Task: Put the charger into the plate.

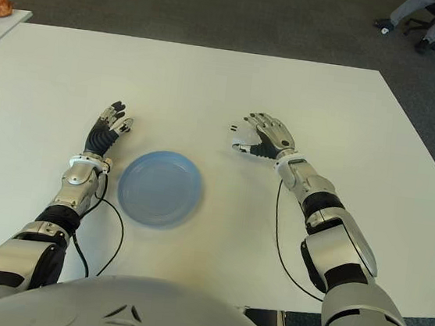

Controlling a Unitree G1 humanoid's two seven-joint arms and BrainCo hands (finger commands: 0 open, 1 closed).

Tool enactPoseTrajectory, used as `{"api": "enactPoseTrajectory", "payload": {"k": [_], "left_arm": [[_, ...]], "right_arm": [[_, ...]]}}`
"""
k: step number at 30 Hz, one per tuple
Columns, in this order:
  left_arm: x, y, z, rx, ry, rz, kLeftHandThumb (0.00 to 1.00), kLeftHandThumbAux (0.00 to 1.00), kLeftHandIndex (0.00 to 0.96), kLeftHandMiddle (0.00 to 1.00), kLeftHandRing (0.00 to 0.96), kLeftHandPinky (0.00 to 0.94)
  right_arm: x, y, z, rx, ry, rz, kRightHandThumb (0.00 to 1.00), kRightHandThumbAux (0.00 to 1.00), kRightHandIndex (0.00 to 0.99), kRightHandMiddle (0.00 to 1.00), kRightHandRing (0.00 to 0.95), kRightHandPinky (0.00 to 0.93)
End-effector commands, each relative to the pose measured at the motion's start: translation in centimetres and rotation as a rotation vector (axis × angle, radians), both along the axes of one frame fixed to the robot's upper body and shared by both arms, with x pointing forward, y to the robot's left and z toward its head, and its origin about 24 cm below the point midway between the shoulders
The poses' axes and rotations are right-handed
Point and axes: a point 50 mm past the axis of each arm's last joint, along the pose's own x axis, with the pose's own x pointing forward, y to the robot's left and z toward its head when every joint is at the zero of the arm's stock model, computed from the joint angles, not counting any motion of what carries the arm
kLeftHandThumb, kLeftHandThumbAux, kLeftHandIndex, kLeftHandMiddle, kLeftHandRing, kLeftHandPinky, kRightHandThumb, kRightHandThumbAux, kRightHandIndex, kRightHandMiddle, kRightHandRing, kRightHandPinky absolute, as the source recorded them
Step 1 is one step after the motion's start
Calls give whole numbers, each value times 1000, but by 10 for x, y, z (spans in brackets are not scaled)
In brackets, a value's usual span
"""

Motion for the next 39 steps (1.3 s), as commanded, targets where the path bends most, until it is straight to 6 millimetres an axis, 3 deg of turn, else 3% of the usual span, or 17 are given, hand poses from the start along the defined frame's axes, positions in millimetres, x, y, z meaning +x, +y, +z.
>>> {"api": "enactPoseTrajectory", "payload": {"k": [1, 39], "left_arm": [[-38, 0, -42, -12, 248, 9, 0, 588, 40, 90, 81, 87], [-43, 1, -41, -18, 222, 4, 0, 575, 35, 90, 84, 100]], "right_arm": [[6, 4, 5, 16, -29, -24, 309, 198, 0, 0, 0, 0], [17, 14, 4, -50, 43, -15, 300, 237, 0, 0, 0, 0]]}}
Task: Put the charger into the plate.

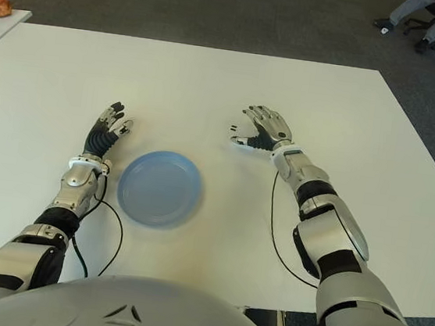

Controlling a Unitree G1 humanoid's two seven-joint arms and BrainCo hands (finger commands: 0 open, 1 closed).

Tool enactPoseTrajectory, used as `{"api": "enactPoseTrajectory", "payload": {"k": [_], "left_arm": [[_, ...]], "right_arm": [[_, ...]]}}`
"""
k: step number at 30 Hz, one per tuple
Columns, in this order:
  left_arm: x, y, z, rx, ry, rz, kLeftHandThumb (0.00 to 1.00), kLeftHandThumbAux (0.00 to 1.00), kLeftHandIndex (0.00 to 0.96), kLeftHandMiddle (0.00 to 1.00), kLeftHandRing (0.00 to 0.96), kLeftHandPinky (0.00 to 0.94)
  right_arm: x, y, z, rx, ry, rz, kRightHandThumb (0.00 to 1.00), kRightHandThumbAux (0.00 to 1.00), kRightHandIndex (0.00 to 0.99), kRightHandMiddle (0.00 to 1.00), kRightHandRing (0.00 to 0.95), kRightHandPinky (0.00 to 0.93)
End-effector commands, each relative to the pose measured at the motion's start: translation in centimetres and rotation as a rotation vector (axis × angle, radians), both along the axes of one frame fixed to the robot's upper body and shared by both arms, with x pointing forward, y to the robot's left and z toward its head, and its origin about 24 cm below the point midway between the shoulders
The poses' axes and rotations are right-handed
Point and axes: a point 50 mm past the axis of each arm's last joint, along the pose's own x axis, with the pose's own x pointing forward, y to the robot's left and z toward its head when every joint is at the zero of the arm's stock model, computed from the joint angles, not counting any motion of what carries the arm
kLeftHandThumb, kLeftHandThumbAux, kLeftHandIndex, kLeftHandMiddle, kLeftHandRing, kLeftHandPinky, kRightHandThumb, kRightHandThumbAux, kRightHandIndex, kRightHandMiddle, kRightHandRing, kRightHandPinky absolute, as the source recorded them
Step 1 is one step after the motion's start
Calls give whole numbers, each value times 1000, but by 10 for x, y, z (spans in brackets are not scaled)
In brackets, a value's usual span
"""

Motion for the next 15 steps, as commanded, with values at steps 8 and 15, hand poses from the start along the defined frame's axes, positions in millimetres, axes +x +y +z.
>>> {"api": "enactPoseTrajectory", "payload": {"k": [8, 15], "left_arm": [[-41, 1, -41, -17, 236, 4, 0, 576, 34, 91, 86, 97], [-43, 2, -41, -12, 237, 1, 0, 578, 34, 89, 82, 94]], "right_arm": [[0, 4, -6, -24, 102, 17, 315, 237, 0, 0, 0, 0], [-3, 4, -11, -20, 155, 25, 320, 231, 0, 0, 0, 0]]}}
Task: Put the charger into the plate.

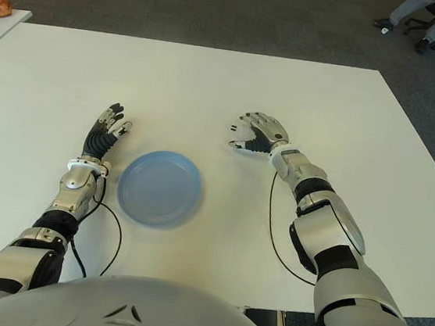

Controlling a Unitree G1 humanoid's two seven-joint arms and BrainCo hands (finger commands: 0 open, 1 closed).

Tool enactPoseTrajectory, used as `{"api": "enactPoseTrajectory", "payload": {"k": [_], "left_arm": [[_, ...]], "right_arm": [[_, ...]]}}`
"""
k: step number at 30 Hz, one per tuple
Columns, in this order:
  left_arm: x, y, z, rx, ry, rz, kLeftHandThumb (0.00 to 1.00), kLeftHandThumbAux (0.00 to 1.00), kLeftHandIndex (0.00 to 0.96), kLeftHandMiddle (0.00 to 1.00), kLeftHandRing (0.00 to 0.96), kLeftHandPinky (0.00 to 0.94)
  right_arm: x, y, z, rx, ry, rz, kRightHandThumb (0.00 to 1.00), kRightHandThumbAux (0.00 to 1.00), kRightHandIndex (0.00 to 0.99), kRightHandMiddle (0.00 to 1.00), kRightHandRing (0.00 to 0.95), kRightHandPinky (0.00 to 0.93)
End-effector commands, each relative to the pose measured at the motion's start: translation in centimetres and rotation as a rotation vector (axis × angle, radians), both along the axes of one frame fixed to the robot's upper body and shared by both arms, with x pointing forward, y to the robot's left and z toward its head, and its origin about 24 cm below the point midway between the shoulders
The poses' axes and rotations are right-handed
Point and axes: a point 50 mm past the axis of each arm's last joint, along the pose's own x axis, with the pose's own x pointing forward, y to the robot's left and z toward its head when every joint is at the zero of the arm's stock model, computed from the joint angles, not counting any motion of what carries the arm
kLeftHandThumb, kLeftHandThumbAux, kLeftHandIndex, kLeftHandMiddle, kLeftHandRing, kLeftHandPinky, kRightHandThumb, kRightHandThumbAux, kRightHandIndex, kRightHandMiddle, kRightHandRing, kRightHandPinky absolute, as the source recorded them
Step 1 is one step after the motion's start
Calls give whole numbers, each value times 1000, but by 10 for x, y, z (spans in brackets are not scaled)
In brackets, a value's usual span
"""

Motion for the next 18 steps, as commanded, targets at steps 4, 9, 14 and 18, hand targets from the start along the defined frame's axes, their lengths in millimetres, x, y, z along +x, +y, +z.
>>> {"api": "enactPoseTrajectory", "payload": {"k": [4, 9, 14, 18], "left_arm": [[-40, 1, -41, -14, 241, -1, 0, 578, 34, 89, 81, 90], [-41, 3, -40, -14, 236, -3, 0, 576, 30, 86, 77, 83], [-44, 5, -40, -12, 252, 1, 0, 578, 31, 88, 78, 84], [-45, 7, -40, -14, 257, 8, 0, 590, 33, 86, 78, 86]], "right_arm": [[-2, 4, -4, 16, 59, 16, 322, 232, 0, 0, 0, 0], [-3, 5, -5, 24, 70, 25, 322, 228, 0, 0, 0, 0], [-7, 6, -11, 33, 86, 28, 322, 220, 0, 0, 0, 0], [-8, 6, -13, 32, 88, 27, 322, 218, 0, 0, 0, 0]]}}
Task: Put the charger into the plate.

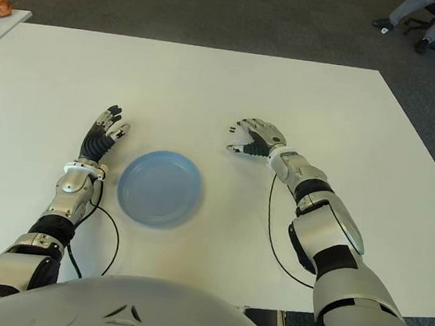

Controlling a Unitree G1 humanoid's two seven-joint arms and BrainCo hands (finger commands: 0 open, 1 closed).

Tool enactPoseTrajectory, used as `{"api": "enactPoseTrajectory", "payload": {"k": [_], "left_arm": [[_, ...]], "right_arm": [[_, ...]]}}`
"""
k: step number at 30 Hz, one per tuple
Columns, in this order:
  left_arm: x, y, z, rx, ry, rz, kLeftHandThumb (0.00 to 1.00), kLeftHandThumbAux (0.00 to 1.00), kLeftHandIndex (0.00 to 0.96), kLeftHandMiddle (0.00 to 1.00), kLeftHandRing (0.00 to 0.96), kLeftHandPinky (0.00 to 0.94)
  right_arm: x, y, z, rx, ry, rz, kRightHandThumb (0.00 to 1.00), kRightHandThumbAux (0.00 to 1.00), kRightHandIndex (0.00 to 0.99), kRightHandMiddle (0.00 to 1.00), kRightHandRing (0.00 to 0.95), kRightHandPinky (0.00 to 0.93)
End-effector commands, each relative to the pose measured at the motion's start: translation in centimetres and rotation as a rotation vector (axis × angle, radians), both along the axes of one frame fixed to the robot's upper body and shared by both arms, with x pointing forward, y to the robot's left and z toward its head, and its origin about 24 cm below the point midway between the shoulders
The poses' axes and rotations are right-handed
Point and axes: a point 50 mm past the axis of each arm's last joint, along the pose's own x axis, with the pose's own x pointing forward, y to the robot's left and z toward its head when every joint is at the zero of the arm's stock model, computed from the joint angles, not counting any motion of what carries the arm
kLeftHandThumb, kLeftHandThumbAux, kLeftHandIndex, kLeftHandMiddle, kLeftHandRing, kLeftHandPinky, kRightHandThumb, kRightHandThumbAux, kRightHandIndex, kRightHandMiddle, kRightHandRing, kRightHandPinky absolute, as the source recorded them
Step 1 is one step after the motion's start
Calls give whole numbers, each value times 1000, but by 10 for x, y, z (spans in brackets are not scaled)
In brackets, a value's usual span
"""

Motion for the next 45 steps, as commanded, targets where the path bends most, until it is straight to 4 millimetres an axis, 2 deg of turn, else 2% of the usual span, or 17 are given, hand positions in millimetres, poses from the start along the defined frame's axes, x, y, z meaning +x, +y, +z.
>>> {"api": "enactPoseTrajectory", "payload": {"k": [1, 26, 37, 45], "left_arm": [[-38, 3, -41, -24, 260, 15, 0, 593, 34, 85, 78, 85], [-45, 12, -41, -16, 266, 5, 0, 609, 33, 84, 76, 75], [-46, 14, -40, -13, 275, -2, 0, 606, 28, 85, 76, 77], [-46, 12, -39, -7, 274, -2, 0, 598, 26, 79, 70, 64]], "right_arm": [[-5, 2, -7, 6, 27, 8, 322, 217, 0, 0, 0, 0], [-7, 0, -10, 20, 50, -14, 313, 229, 0, 0, 0, 8], [-9, -5, -13, 25, 73, -31, 316, 282, 0, 0, 0, 59], [-11, -11, -13, 11, 75, -41, 338, 308, 0, 0, 0, 49]]}}
